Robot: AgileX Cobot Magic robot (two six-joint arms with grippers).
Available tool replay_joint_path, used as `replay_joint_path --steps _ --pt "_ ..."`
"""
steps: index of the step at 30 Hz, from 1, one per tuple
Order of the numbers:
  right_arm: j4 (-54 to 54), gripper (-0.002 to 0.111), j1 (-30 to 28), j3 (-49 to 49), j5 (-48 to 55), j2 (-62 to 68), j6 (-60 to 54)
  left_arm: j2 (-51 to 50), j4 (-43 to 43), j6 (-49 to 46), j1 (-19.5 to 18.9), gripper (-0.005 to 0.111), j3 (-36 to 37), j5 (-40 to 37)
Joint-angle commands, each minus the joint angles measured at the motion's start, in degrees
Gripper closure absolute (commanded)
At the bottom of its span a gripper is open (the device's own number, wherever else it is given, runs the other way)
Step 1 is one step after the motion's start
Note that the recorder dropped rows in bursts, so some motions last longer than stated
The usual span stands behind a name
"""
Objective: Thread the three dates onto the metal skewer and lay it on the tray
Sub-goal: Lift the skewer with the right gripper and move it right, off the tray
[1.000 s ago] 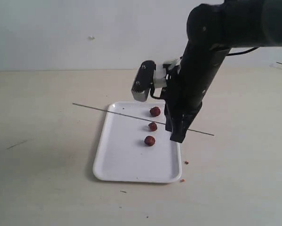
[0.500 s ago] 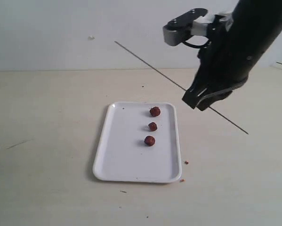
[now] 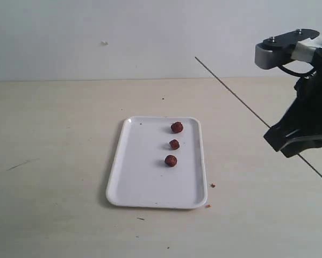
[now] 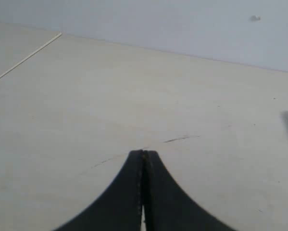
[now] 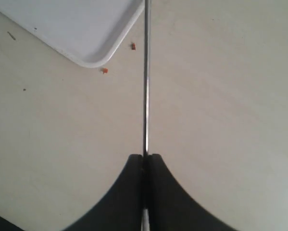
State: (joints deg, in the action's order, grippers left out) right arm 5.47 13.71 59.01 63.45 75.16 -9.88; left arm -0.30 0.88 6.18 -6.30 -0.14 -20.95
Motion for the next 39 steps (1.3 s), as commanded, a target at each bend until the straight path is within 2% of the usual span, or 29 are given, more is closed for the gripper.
replay_joint_path --steps 1,5,10,12,27,29,30,33,36,39 --pt "-0.6 0.108 -0.5 -2.0 -0.4 -0.7 2.9 0.3 -0.2 0.0 0.4 0.107 0.1 1.1" --pt "-0.5 0.108 -0.5 -4.7 -1.9 -0.7 3.7 0.3 2.0 -0.4 0.4 0.107 0.1 4.8" --pt "-1.3 0.108 -0.5 -6.2 -2.9 -0.7 5.1 0.3 -7.7 11.6 0.4 0.107 0.1 15.6" --pt "-1.3 0.108 -0.5 -6.2 -2.9 -0.7 5.5 0.3 -8.8 14.5 0.4 0.107 0.1 16.3" --pt "-1.6 0.108 -0.5 -6.2 -8.5 -0.7 8.6 0.3 -8.8 13.5 0.4 0.107 0.1 17.6" --pt "-2.0 0.108 -0.5 -6.2 -11.7 -0.7 8.4 0.3 -9.5 14.8 0.4 0.107 0.1 18.9" --pt "-4.4 0.108 -0.5 -6.0 -15.6 -0.6 8.7 0.3 -11.4 19.3 0.4 0.107 0.1 20.3" --pt "-5.5 0.108 -0.5 -6.0 -22.1 0.3 10.4 0.1 -12.1 20.8 0.4 0.107 -0.2 23.0" --pt "-5.5 0.108 -1.3 -6.0 -28.2 2.6 12.7 -3.8 -12.1 20.9 0.4 0.107 -7.3 20.6" --pt "-5.5 0.108 -5.0 -6.0 -37.1 6.0 15.9 -16.5 -11.9 11.7 0.4 0.107 -21.3 12.4"
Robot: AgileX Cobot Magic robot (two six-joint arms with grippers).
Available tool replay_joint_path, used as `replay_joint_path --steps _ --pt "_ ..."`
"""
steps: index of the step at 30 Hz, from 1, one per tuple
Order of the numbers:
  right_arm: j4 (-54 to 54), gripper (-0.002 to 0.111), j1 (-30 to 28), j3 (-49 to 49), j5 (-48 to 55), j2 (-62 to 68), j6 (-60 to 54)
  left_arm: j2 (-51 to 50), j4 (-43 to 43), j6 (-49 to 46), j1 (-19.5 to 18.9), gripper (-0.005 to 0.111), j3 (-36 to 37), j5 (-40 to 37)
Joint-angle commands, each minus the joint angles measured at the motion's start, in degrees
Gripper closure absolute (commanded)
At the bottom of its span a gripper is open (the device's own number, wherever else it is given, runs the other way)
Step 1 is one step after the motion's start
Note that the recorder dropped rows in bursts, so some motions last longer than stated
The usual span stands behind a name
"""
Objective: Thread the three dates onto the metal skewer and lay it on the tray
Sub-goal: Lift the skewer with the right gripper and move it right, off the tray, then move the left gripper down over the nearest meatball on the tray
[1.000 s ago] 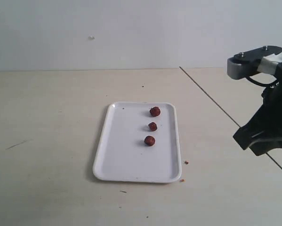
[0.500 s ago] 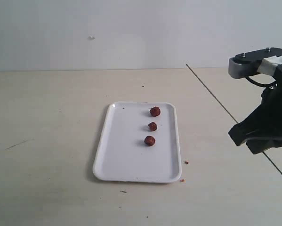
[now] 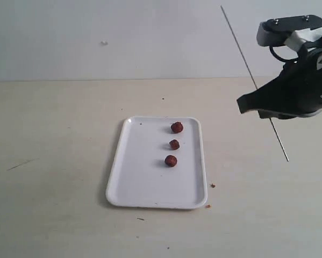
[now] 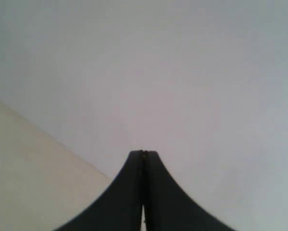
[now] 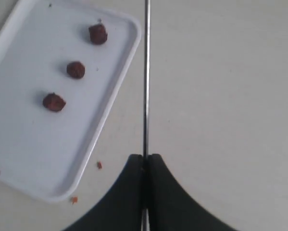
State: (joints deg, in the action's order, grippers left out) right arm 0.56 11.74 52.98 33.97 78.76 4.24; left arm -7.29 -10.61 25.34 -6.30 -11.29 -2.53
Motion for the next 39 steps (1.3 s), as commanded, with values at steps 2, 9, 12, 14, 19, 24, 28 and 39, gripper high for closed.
replay_joint_path --steps 2,9,12,14,19,24,28,39 --pt "-0.6 0.108 -4.5 0.0 -5.7 3.2 1.0 -20.0 -0.5 -12.0 0.4 0.107 -18.1 -13.4" --pt "-1.1 0.108 -4.6 0.0 0.0 3.2 -4.8 -52.1 -16.4 -35.9 1.5 0.107 -36.6 -32.2" --pt "-1.1 0.108 -4.6 0.0 0.3 3.4 -8.9 -66.0 -21.2 -44.3 6.1 0.107 -44.6 -38.2" --pt "-1.1 0.108 -4.6 0.0 0.4 4.1 -9.2 -75.2 -21.1 -44.3 11.2 0.107 -51.7 -42.1" --pt "-1.5 0.108 -4.6 0.0 0.9 7.4 -9.2 -88.8 -16.0 -40.5 21.3 0.107 -63.3 -44.6" --pt "-1.1 0.108 -4.6 0.0 3.5 12.7 -9.4 -99.4 -4.4 -31.9 29.6 0.103 -75.2 -50.2" --pt "-1.1 0.108 -4.6 0.0 3.5 17.0 -9.2 -105.8 -3.5 -30.5 34.7 0.084 -83.2 -52.5" --pt "-2.0 0.108 -5.9 0.0 2.0 19.7 -9.1 -119.2 -2.7 -27.7 40.9 0.053 -93.1 -51.7"
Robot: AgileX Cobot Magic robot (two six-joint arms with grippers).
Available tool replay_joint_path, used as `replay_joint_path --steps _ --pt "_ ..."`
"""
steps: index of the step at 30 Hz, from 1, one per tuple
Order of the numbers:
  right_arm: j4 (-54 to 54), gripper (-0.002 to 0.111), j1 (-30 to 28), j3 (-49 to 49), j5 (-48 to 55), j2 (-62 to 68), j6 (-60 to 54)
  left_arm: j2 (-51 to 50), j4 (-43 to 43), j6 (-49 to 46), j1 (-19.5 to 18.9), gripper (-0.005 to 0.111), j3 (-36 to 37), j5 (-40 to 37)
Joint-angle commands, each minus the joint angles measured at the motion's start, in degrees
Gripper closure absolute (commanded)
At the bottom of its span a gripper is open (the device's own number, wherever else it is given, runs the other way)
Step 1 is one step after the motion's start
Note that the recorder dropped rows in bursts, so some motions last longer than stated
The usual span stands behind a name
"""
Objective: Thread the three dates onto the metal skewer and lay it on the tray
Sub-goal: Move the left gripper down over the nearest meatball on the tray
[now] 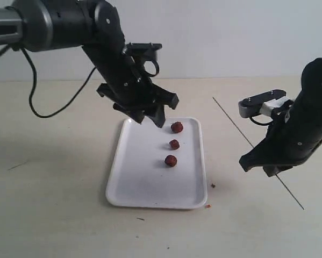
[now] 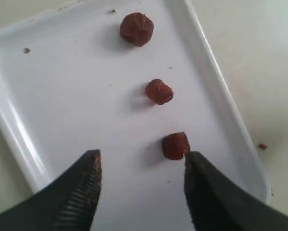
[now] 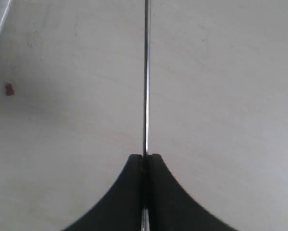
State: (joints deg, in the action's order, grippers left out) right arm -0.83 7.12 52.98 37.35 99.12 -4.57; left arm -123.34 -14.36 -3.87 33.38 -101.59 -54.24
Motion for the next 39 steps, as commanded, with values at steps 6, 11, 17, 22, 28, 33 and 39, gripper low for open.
replay_joint_path --steps 6,11,17,22,28,33,39 --pt "-0.6 0.108 -3.2 0.0 -2.1 -1.0 -0.3 -7.9 5.9 5.3 4.4 0.053 -7.1 -1.2" --pt "-0.6 0.108 -3.2 0.0 -3.5 -1.0 -0.3 -9.8 10.7 11.7 7.5 0.053 -9.2 -3.3" --pt "-0.6 0.108 -3.2 0.0 -3.5 -1.0 -0.3 -11.0 14.4 19.4 10.1 0.053 -9.2 -3.9" --pt "-0.6 0.108 -3.2 0.0 -3.5 -1.0 -0.3 -11.4 14.4 20.9 10.5 0.053 -9.2 -4.0" --pt "-0.6 0.108 -3.2 0.0 -3.5 -1.0 -0.4 -13.0 14.4 22.7 10.5 0.053 -9.2 -4.1" --pt "-0.6 0.108 -3.2 0.0 -3.5 -1.0 -0.4 -14.3 14.7 23.5 10.5 0.053 -9.2 -3.9" --pt "-0.6 0.108 -3.2 0.0 -3.5 -1.0 -0.4 -14.3 14.7 25.9 10.5 0.053 -9.2 -4.0"
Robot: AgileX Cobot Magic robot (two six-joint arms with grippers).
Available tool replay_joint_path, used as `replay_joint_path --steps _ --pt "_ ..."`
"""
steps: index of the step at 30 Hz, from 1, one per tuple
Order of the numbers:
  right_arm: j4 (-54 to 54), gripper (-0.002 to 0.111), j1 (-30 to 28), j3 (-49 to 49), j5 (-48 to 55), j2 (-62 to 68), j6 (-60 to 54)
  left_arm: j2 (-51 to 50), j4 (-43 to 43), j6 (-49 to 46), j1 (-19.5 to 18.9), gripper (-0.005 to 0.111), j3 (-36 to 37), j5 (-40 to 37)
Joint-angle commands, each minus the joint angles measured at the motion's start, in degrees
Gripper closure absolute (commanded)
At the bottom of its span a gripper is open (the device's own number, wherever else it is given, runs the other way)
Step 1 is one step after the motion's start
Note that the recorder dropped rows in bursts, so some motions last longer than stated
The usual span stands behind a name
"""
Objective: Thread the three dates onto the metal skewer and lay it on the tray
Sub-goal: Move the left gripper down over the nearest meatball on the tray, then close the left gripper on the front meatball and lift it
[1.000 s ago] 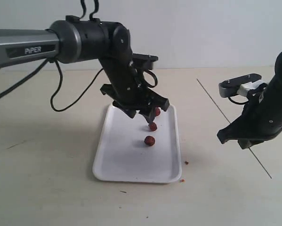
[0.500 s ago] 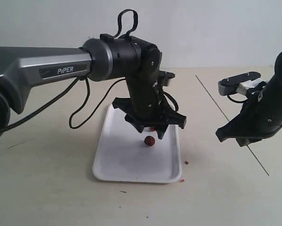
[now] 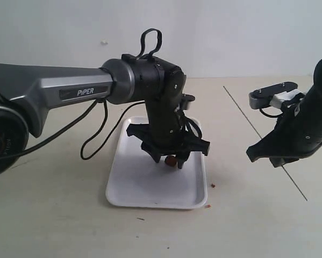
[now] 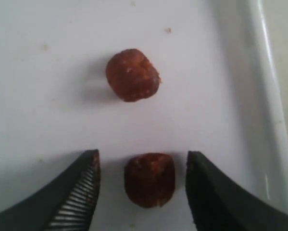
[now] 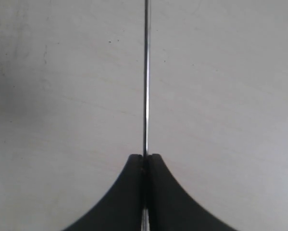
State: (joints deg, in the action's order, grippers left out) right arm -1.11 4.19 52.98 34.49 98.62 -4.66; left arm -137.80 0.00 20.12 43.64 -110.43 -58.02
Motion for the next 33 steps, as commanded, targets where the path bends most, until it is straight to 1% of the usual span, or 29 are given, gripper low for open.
replay_joint_path --steps 1,8,14,33 --pt "-0.3 0.108 -0.3 0.0 -0.6 -0.5 -0.3 0.0 0.0 2.5 0.3 0.053 -0.4 -0.4" --pt "-0.3 0.108 -0.3 0.0 -0.7 -0.5 -0.3 -1.5 0.0 3.0 0.3 0.054 -0.4 -0.6" --pt "-0.3 0.108 -0.3 0.0 -0.7 -0.5 -0.3 -1.8 0.0 2.8 0.3 0.067 -0.4 -0.9" --pt "0.3 0.108 -0.3 0.0 -0.7 -0.5 -0.2 -1.8 0.0 1.5 0.3 0.068 -0.4 -2.2"
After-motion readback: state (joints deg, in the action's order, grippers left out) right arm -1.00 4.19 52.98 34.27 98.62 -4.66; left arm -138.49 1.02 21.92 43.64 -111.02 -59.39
